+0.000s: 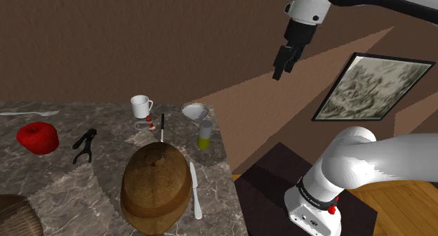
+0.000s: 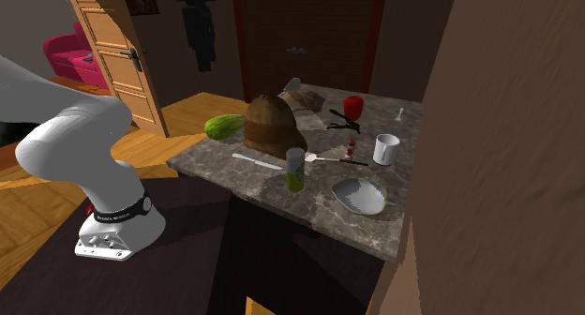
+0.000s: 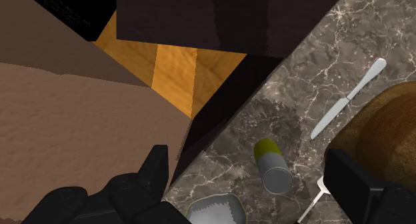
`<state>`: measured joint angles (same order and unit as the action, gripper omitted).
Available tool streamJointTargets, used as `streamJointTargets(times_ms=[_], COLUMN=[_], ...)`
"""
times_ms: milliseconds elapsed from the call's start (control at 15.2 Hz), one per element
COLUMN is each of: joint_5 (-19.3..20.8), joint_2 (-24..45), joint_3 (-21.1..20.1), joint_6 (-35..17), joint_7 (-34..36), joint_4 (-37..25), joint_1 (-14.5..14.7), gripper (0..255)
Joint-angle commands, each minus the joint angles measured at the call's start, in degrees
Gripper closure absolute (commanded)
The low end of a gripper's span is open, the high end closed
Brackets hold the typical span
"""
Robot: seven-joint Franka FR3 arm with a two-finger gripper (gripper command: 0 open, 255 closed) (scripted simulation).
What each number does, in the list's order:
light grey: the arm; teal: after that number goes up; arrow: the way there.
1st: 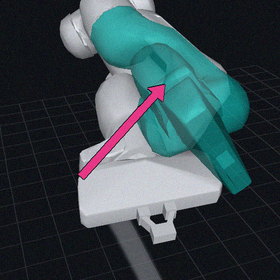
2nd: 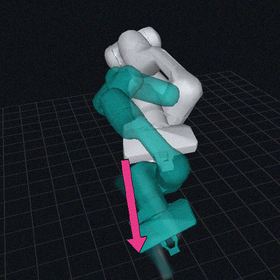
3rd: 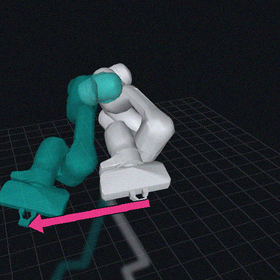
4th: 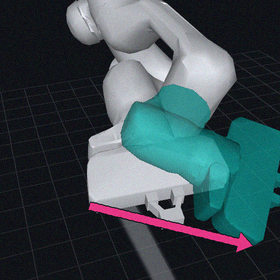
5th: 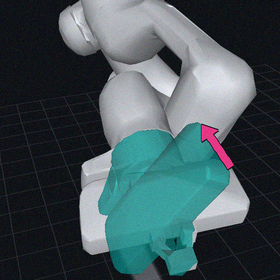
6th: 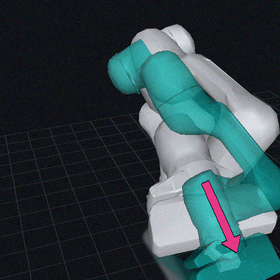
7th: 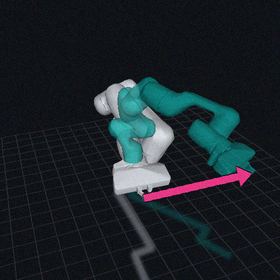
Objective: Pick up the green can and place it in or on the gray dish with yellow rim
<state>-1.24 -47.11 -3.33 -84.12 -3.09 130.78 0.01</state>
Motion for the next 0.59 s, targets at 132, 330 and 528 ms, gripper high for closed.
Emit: streamJointTargets(times_ms=[132,330,528], joint_5=[-0.73,-1.76,-2.69], joint_2=[1.32,3.92,7.3], joint_3=[-0.94,-2.4,-3.91], joint_6=[-3.75,-9.48,-15.31], joint_7=[1.05,2.58,4.08], joint_4=[2.45,5.59,8.04], joint_1=[0.15,0.39,0.59], gripper=[0,0,0])
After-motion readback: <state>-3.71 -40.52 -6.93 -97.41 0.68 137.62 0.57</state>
